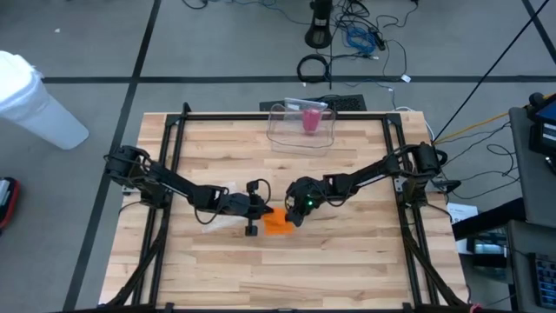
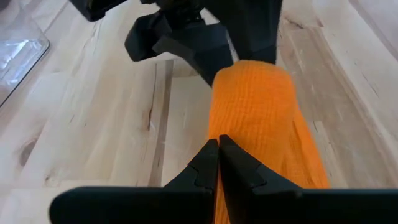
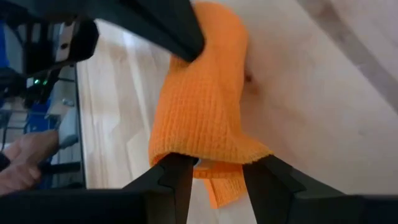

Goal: Roll bandage
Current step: Roll the orange bandage

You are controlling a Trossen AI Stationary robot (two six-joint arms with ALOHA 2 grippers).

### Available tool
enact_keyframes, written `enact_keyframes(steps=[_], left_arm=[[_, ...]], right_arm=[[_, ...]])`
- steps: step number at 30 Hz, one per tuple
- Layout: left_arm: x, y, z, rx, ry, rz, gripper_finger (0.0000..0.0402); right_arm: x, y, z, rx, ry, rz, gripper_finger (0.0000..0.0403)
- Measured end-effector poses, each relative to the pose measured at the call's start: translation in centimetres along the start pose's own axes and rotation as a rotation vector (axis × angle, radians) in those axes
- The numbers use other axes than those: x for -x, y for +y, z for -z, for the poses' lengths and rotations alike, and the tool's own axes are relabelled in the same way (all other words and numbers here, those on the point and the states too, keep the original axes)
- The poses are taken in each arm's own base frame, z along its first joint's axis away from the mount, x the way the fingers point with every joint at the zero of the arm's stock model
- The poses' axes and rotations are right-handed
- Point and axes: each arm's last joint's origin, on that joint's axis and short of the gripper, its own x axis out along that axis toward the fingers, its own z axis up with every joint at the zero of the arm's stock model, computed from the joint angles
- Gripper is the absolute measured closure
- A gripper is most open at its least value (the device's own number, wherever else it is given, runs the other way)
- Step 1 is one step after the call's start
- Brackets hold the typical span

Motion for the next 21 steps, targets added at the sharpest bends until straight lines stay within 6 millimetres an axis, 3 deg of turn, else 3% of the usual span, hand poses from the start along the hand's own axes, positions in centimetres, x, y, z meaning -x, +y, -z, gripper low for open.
enact_keyframes(steps=[10,15,21], left_arm=[[-0.5,-0.1,0.6,0.021,0.023,-0.011,0.0381],[-0.7,-0.1,0.7,0.021,0.023,-0.011,0.0381],[-0.7,-0.2,0.9,0.020,0.031,0.011,0.0381]], right_arm=[[0.2,-0.4,-0.1,0.101,0.017,0.020,0.0278],[0.2,-0.5,-0.2,0.132,0.019,0.023,0.0248],[2.0,-0.2,-0.8,0.082,0.027,0.058,0.0218]])
